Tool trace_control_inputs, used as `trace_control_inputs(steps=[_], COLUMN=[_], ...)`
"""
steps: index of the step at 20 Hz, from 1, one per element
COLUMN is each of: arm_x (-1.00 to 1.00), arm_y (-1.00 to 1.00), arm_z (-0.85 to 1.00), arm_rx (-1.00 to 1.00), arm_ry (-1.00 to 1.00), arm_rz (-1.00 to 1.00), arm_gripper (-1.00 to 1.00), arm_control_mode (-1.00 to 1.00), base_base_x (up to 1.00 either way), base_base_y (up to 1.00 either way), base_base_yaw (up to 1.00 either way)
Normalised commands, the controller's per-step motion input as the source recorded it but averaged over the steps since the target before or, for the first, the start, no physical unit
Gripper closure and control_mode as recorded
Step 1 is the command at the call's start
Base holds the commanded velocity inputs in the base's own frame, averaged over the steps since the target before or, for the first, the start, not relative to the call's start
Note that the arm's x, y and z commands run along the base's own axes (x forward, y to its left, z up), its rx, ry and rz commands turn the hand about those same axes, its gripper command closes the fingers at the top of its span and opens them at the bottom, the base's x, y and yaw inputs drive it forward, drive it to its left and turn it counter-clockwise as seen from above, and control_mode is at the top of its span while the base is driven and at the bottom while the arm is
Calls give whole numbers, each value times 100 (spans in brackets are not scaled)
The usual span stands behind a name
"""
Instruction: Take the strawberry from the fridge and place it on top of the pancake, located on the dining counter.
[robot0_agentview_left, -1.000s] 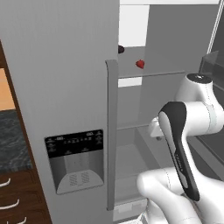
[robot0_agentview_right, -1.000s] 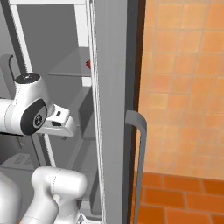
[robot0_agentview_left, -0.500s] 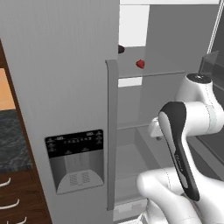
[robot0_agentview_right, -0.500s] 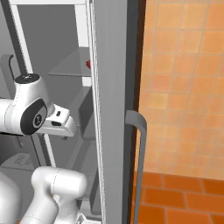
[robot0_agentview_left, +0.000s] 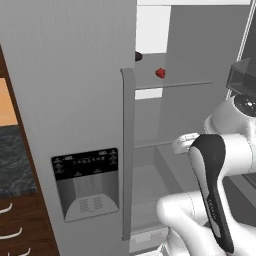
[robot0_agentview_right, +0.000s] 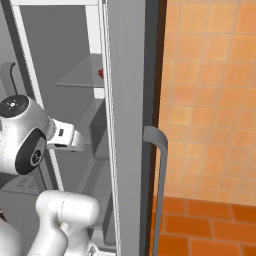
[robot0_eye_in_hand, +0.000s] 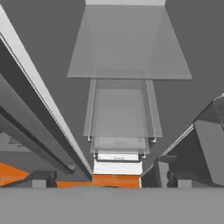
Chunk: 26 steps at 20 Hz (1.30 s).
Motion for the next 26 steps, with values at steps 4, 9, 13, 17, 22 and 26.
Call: trace_control_inputs(steps=[4, 9, 13, 17, 22, 26], arm_x=[4, 2, 26, 63, 69, 88], arm_y=[2, 0, 0, -8, -3, -26], arm_z=[94, 99, 71, 48, 32, 5], arm_rx=[0, 0, 0, 0, 2, 0], arm_ry=[-22, -7, -1, -1, 0, 2], arm_rz=[2, 0, -2, -3, 0, 0], arm_gripper=[-100, -100, -100, -100, -100, -100], arm_control_mode=[-100, -100, -100, -100, -100, -100], base_base_x=[0, 0, 0, 0, 0, 0], base_base_y=[0, 0, 0, 0, 0, 0], base_base_yaw=[0, 0, 0, 0, 0, 0])
